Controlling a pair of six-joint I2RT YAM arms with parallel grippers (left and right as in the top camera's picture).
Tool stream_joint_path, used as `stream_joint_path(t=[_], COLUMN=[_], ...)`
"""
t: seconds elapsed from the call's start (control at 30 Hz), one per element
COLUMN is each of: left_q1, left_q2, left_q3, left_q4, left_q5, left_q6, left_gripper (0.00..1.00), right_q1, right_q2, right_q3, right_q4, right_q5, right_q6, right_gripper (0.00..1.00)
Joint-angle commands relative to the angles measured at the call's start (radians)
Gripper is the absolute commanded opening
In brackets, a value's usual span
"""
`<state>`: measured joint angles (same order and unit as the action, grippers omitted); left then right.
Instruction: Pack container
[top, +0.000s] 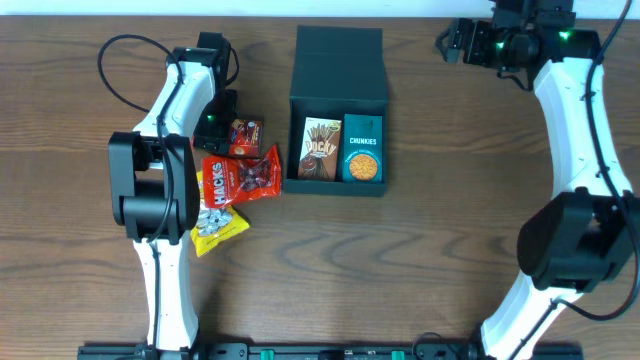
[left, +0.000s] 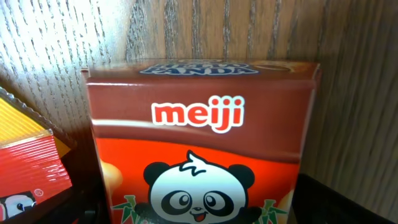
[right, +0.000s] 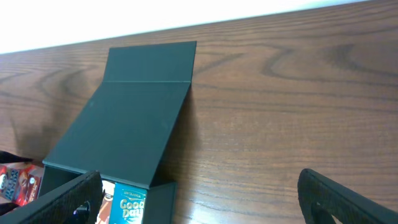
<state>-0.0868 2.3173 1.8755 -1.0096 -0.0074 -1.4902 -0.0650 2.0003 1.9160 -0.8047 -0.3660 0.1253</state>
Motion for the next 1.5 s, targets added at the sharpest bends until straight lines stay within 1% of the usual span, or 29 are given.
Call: stream_joint_path(t=[0.0,0.17,0.37,0.47,0.6,0.67,0.8,0.9,0.97,1.07,1.17,1.23,1.3,1.47], left_q1=[0.001,0.001,0.002,0.002,0.002,0.002,0.002,-0.003,-0.012,-0.039,-0.085,-0.126,-0.175,-0.275], left_q2=[0.036,0.045,0.045,0.045,0.044,0.044,0.044,0.044,0.044,0.044,0.044,0.044,0.044,0.044], left_q3=[0.005,0.005,0.005,0.005,0.005,0.008,0.050,0.123,0.195,0.303,0.402,0.456,0.498,0.531], left_q4=[-0.007,-0.006,-0.007,-0.006,-0.006,-0.006,-0.014,-0.039,-0.060,-0.081,-0.097,-0.101,-0.101,-0.112], left_q5=[-0.005,0.008,0.011,0.027,0.019,0.006,-0.005,-0.031,-0.057,-0.085,-0.090,-0.090,-0.089,-0.098], left_q6=[0.032,0.034,0.060,0.075,0.124,0.154,0.243,0.303,0.363,0.484,0.608,0.678,0.751,0.857], left_gripper=[0.93,0.92,0.81,0.70,0.68,0.68,0.68,0.68,0.69,0.69,0.70,0.75,0.76,0.76], right_q1=[-0.006,-0.006,-0.006,-0.006,-0.006,-0.006,-0.006,-0.006,-0.006,-0.006,-0.006,-0.006,-0.006,-0.006], right_q2=[-0.012,-0.012,-0.012,-0.012,-0.012,-0.012,-0.012,-0.012,-0.012,-0.012,-0.012,-0.012,-0.012,-0.012], right_q3=[0.016,0.016,0.016,0.016,0.016,0.016,0.016,0.016,0.016,0.016,0.016,0.016,0.016,0.016], right_q4=[-0.003,-0.003,0.002,0.004,0.008,0.011,0.019,0.027,0.033,0.037,0.038,0.038,0.038,0.035], right_q5=[0.003,0.003,0.003,0.003,0.003,0.003,0.003,0.003,0.003,0.003,0.003,0.003,0.003,0.003], right_q6=[-0.010,-0.010,-0.010,-0.010,-0.010,-0.011,-0.011,-0.011,-0.011,-0.011,-0.011,-0.011,-0.011,-0.010], right_gripper=[0.99,0.99,0.99,0.99,0.99,0.99,0.99,0.99,0.99,0.99,0.99,0.99,0.99,0.99])
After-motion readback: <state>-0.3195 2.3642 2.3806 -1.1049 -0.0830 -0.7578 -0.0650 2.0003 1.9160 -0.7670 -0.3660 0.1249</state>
